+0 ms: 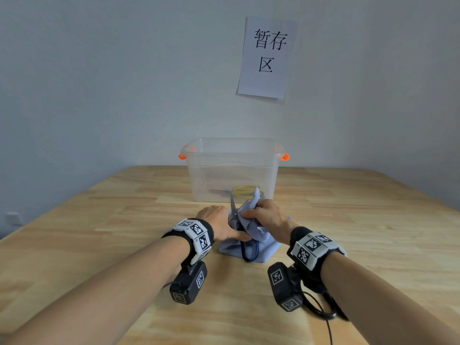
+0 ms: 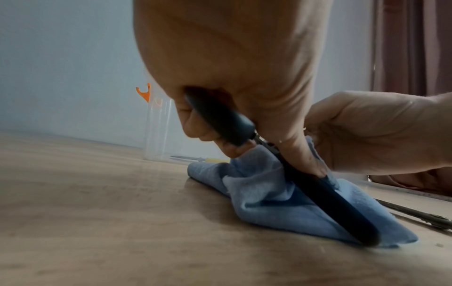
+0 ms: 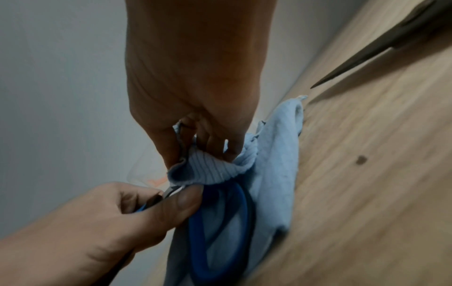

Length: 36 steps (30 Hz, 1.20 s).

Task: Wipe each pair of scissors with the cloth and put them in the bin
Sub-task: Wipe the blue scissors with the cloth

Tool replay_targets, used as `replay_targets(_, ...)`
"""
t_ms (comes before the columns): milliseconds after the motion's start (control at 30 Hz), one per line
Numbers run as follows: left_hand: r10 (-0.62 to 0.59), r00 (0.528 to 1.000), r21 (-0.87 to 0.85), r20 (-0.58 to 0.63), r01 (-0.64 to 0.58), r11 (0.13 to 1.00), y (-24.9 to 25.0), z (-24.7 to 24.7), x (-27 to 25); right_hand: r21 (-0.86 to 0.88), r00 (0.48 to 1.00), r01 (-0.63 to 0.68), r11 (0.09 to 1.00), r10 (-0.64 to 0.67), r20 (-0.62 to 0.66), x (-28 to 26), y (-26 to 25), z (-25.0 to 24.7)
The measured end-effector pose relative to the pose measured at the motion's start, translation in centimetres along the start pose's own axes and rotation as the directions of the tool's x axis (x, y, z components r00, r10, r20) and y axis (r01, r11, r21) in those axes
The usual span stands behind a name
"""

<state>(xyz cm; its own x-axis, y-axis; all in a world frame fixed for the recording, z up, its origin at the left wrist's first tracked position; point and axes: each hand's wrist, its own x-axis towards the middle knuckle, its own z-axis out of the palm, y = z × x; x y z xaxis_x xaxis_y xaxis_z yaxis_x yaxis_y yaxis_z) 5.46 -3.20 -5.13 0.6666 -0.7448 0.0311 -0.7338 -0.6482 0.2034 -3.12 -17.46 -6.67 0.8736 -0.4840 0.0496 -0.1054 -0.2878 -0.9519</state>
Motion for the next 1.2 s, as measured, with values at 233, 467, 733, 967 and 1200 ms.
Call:
replay_targets(233, 0.003, 1.000, 0.018, 0.024, -0.004, 1.000, 0.1, -0.3, 0.1, 0.089, 0.999, -0.027, 0.996, 0.029, -0.019, -0.2, -0.1, 0.9)
replay_targets(467, -0.013, 1.000, 0.072, 0.014, 0.012, 0.997, 0.7, -0.4, 0.1, -0.009, 0.993, -0.010, 1.000, 0.009, -0.120, -0.1, -0.4, 2.6)
replay_targets(733, -0.001, 1.000, 0.088, 0.012, 0.000, 0.996, 0.4, -0.2, 0.2, -0.259, 0.997, 0.060, 0.964, -0.070, -0.031, -0.2, -1.3, 1.6)
replay_targets(967, 0.001, 1.000, 0.050, 0.004, -0.001, 0.999, -0.2, 0.1, 0.3, -0.344, 0.997, 0.068, 0.937, -0.072, 0.000, -0.4, -1.1, 1.8)
replay_targets(1200, 0.017, 1.000, 0.078, 0.021, -0.019, 0.997, -0.1, -0.3, 0.2, 0.049, 0.993, -0.069, 0.996, 0.064, 0.099, -0.6, -0.6, 1.1)
